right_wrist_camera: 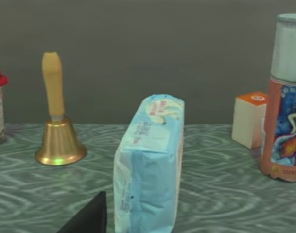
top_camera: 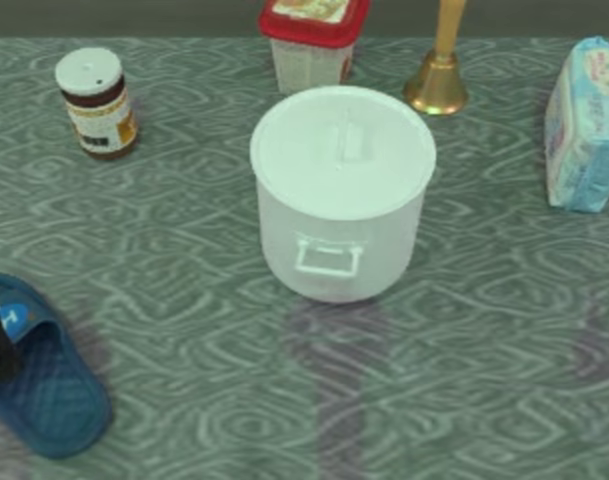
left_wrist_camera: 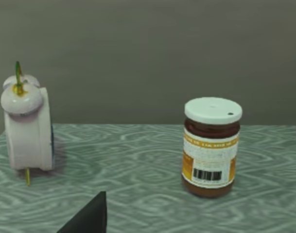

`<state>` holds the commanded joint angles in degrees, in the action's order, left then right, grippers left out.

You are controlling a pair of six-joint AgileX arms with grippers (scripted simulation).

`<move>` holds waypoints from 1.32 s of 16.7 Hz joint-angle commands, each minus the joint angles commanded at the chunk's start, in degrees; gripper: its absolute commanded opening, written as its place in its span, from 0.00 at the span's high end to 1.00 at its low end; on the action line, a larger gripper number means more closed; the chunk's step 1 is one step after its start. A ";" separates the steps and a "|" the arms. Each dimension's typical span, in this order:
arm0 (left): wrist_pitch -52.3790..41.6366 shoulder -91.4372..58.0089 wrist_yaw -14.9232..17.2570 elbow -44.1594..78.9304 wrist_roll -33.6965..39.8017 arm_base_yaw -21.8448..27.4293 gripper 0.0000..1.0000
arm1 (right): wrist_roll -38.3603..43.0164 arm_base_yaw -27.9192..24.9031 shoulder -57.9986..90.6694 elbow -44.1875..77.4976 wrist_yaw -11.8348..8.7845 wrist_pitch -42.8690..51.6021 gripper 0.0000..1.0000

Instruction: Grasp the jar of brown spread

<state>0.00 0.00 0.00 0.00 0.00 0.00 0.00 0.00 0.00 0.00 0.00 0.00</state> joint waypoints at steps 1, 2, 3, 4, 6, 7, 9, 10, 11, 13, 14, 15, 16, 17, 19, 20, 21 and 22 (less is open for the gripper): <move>0.00 0.00 0.00 0.00 0.00 0.00 0.00 | 0.00 0.00 0.00 0.00 0.00 0.00 0.00; 0.00 0.00 0.00 0.00 0.00 0.00 0.00 | 0.00 0.00 0.00 0.00 0.00 0.00 0.00; -0.28 -0.51 0.09 0.39 -0.03 0.07 0.00 | 0.00 0.00 0.00 0.00 0.00 0.00 0.00; -0.85 -1.54 0.26 1.18 -0.10 0.21 0.00 | 0.00 0.00 0.00 0.00 0.00 0.00 0.00; -2.93 -5.37 0.80 4.20 -0.36 0.61 0.00 | 0.00 0.00 0.00 0.00 0.00 0.00 0.00; -4.39 -8.07 1.12 6.40 -0.54 0.83 0.00 | 0.00 0.00 0.00 0.00 0.00 0.00 0.00; -7.90 -14.62 1.80 11.93 -1.00 1.27 0.00 | 0.00 0.00 0.00 0.00 0.00 0.00 0.00; -9.95 -18.48 2.14 15.37 -1.27 1.49 0.00 | 0.00 0.00 0.00 0.00 0.00 0.00 0.00; -12.16 -22.63 2.47 19.18 -1.56 1.70 0.00 | 0.00 0.00 0.00 0.00 0.00 0.00 0.00; -16.90 -31.56 3.10 27.78 -2.20 2.11 0.00 | 0.00 0.00 0.00 0.00 0.00 0.00 0.00; -19.42 -36.33 3.39 32.61 -2.54 2.30 0.00 | 0.00 0.00 0.00 0.00 0.00 0.00 0.00; -22.01 -41.25 3.66 37.74 -2.90 2.49 0.00 | 0.00 0.00 0.00 0.00 0.00 0.00 0.00; -24.64 -46.30 3.91 43.10 -3.27 2.68 0.00 | 0.00 0.00 0.00 0.00 0.00 0.00 0.00; -27.30 -51.45 4.16 48.66 -3.65 2.87 0.00 | 0.00 0.00 0.00 0.00 0.00 0.00 0.00; -32.67 -62.09 4.55 60.39 -4.43 3.19 0.00 | 0.00 0.00 0.00 0.00 0.00 0.00 0.00; -35.36 -67.50 4.70 66.41 -4.82 3.34 0.00 | 0.00 0.00 0.00 0.00 0.00 0.00 0.00; -38.04 -72.96 4.81 72.49 -5.20 3.47 0.00 | 0.00 0.00 0.00 0.00 0.00 0.00 0.00; -40.72 -78.45 4.88 78.58 -5.57 3.58 0.00 | 0.00 0.00 0.00 0.00 0.00 0.00 0.00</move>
<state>-40.72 -78.45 4.88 78.58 -5.57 3.58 0.00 0.00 0.00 0.00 0.00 0.00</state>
